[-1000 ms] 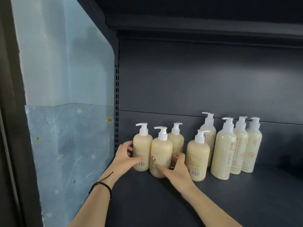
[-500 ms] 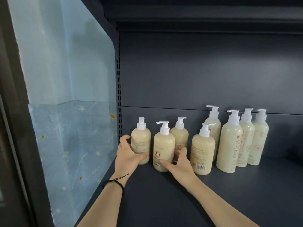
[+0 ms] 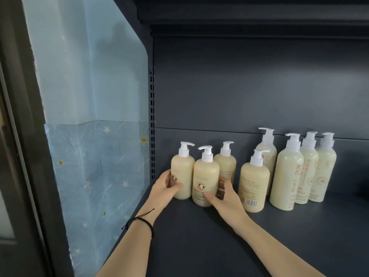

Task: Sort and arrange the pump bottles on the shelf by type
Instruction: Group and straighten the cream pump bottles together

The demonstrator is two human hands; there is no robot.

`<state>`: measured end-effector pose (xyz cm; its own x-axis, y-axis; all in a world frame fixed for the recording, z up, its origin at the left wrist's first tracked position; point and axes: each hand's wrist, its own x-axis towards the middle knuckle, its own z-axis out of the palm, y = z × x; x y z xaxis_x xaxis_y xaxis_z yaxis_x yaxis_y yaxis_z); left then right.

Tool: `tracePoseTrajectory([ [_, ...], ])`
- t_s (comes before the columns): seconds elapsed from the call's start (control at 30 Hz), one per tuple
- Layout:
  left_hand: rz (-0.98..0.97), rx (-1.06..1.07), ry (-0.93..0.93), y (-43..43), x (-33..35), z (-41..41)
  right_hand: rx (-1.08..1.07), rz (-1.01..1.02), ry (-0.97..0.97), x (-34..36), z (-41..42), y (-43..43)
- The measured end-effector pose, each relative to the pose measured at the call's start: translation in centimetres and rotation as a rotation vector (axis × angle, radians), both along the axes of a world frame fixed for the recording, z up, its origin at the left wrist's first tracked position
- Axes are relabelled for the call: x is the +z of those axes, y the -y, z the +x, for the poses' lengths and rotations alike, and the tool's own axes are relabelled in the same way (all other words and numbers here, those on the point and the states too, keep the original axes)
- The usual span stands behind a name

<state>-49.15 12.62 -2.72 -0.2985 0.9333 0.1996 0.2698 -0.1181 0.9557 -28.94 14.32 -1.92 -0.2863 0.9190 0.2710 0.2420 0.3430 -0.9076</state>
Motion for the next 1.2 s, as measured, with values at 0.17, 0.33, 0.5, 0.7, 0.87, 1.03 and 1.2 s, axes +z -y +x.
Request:
tracePoseTrajectory([
  [0.17, 0.073, 0.244, -0.136, -0.9, -0.4, 0.8, 0.069, 0.034, 0.098, 0.2, -0.9, 0.0],
  [0.33, 0.07, 0.306, -0.112, -1.3, -0.6, 0.4, 0.076, 0.084, 0.21, 0.4, -2.1, -1.1],
  [0.5, 0.056, 0.296, -0.107, -1.8, -1.2, -0.1, 0.056, 0.023, 0.217, 0.5, -3.0, -2.4],
  [0.7, 0.086, 0.364, -0.116, -3.5, -1.7, 0.0, 0.029, 0.016, 0.283, 0.2, -3.4, -4.9],
  [0.87, 0.085, 0.418, -0.064, -4.5, -2.1, 0.3, -0.171, 0.197, 0.31, -1.1, -3.4, -5.2],
  [1.03, 0.093, 0.399, -0.084, -4.0, -1.7, 0.4, -0.24, 0.185, 0.156, -0.6, -3.5, -4.1],
  [1.2, 0.092, 0.36, -0.117, -4.1, -1.5, 0.3, -0.121, 0.129, 0.144, -0.1, -4.2, -3.8],
])
